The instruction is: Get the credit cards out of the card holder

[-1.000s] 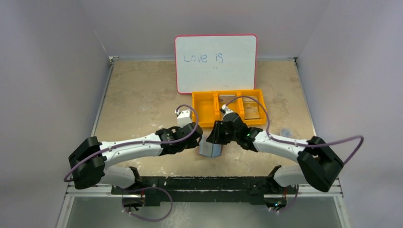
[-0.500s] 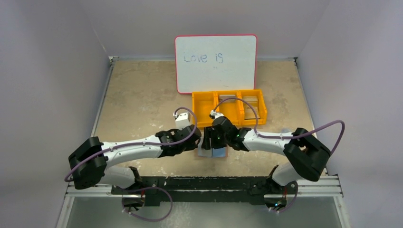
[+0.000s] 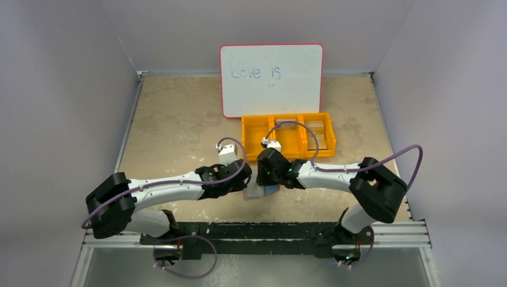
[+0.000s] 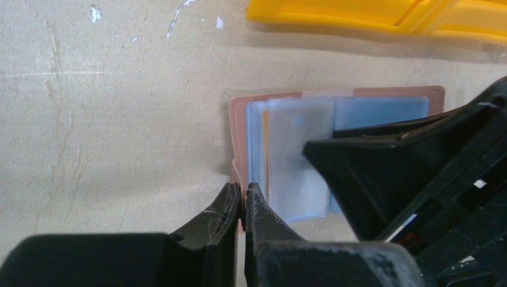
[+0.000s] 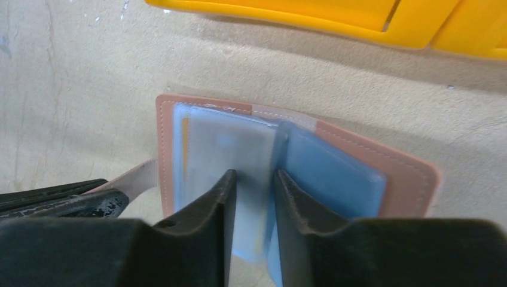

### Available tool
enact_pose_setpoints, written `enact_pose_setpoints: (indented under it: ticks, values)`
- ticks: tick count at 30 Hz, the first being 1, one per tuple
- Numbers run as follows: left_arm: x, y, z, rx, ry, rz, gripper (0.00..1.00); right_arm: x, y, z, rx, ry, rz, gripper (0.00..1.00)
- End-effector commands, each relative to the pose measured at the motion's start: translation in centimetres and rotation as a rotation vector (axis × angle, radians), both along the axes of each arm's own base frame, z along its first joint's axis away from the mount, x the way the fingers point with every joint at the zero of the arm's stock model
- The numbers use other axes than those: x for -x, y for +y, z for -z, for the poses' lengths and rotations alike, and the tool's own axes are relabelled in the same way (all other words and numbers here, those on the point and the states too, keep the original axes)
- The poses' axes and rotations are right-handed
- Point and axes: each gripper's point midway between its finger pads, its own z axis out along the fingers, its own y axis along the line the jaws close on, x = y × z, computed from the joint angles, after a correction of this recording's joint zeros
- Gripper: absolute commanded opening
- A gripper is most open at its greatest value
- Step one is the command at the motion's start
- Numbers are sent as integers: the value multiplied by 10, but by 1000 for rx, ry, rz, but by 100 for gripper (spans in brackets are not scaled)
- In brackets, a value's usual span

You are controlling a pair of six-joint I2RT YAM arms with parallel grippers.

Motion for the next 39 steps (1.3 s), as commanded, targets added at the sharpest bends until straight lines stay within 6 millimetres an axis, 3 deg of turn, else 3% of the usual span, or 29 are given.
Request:
enact_pose_setpoints:
  ticks: [1, 5, 8, 12, 16, 20, 23, 28, 39]
  values:
    - [-8, 0, -10, 46, -41, -51, 0, 1, -31, 11, 116, -3, 81, 23]
    - [-7, 7, -4, 21, -35, -68, 0, 4, -21, -2, 26, -10, 63, 8]
    - [-6, 9, -1, 12, -31, -70, 0, 5, -18, -3, -13, -2, 66, 8]
    - [-6, 9, -3, 13, -35, -68, 0, 0, -13, -16, -44, -45, 41, 17]
    - [-7, 1, -14, 59, -50, -48, 0, -5, 1, -59, -185, -158, -22, 37]
    - [-8, -3, -23, 94, -64, -42, 0, 0, 9, -82, -257, -226, -120, 51]
    - [-9, -7, -30, 125, -76, -40, 0, 8, 12, -75, -267, -224, -177, 57]
    - [-10, -9, -37, 140, -83, -34, 0, 19, 17, -62, -262, -219, -263, 58]
    - [-10, -9, -39, 144, -85, -36, 0, 24, 16, -26, -43, -221, -331, 64]
